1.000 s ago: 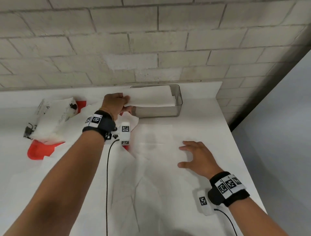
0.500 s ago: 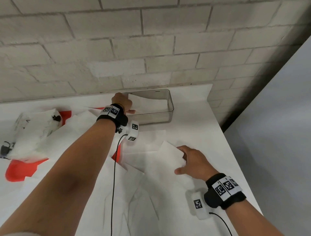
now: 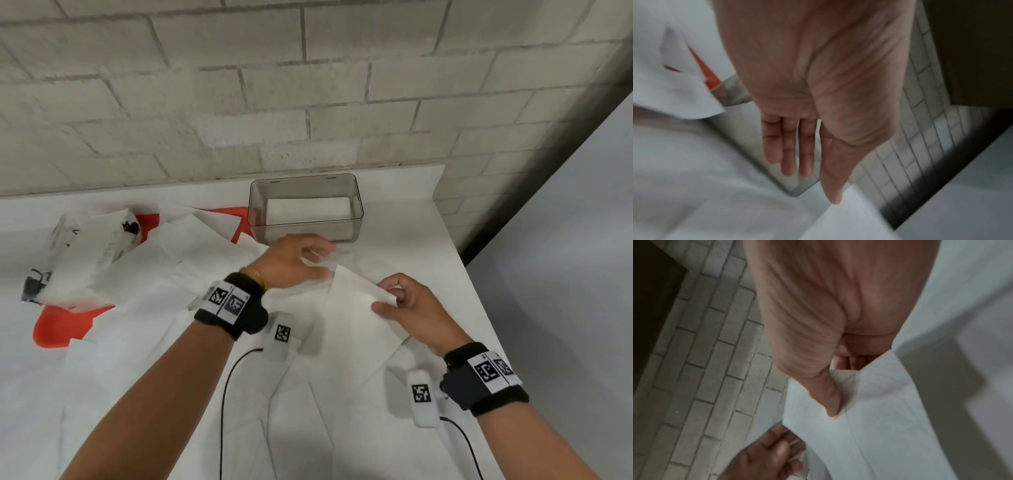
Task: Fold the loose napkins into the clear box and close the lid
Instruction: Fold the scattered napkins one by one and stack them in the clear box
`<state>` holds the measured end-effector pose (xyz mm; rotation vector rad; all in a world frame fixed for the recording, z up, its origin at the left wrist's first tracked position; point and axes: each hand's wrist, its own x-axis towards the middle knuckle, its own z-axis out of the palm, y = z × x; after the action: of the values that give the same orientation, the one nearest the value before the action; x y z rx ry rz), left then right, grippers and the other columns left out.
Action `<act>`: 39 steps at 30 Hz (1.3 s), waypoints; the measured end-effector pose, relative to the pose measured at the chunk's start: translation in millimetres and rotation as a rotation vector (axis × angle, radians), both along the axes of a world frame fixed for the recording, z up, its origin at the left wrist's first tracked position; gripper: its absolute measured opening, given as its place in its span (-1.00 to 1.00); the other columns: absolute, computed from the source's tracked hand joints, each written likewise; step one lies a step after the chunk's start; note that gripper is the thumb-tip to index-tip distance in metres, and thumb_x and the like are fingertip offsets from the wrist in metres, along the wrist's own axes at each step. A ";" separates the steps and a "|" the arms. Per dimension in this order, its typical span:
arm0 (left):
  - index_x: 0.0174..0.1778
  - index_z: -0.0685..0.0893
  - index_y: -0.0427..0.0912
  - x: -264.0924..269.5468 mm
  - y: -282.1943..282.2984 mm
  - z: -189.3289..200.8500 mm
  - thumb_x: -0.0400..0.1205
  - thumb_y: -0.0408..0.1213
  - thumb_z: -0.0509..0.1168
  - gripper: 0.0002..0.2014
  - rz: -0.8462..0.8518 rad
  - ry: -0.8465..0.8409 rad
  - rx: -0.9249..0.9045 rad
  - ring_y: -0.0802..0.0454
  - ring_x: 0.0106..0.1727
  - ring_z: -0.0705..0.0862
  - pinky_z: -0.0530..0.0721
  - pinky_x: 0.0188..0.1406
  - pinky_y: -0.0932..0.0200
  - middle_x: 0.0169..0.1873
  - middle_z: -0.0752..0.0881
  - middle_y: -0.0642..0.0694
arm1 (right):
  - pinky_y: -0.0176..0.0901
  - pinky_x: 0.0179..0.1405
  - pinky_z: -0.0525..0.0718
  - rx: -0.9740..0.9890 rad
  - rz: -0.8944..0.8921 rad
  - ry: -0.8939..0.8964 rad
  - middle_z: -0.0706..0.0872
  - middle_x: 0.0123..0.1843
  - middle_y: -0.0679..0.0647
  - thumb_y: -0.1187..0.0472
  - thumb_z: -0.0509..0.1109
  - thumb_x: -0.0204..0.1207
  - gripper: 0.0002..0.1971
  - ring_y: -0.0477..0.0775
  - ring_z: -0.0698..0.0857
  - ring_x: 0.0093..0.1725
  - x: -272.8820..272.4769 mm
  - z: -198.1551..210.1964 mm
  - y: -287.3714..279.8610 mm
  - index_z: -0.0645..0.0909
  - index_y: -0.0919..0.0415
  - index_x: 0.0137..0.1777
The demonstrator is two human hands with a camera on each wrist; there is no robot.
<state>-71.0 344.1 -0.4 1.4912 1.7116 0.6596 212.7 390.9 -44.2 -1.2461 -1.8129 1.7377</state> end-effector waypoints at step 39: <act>0.15 0.78 -0.21 65.9 -65.0 28.1 0.86 -0.16 0.20 -0.72 0.008 -0.287 -0.016 0.29 -0.13 0.75 0.71 -0.06 0.34 -0.09 0.81 0.10 | 0.17 0.02 0.84 0.282 0.027 -0.059 0.92 -0.14 -0.05 0.05 0.75 0.37 -0.79 0.12 0.90 -0.13 0.9 95.5 6.4 0.84 0.06 -0.09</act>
<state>-5.1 279.1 27.7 1.3081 1.5000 0.8198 213.5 397.3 51.2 -1.1718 -2.0327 1.4095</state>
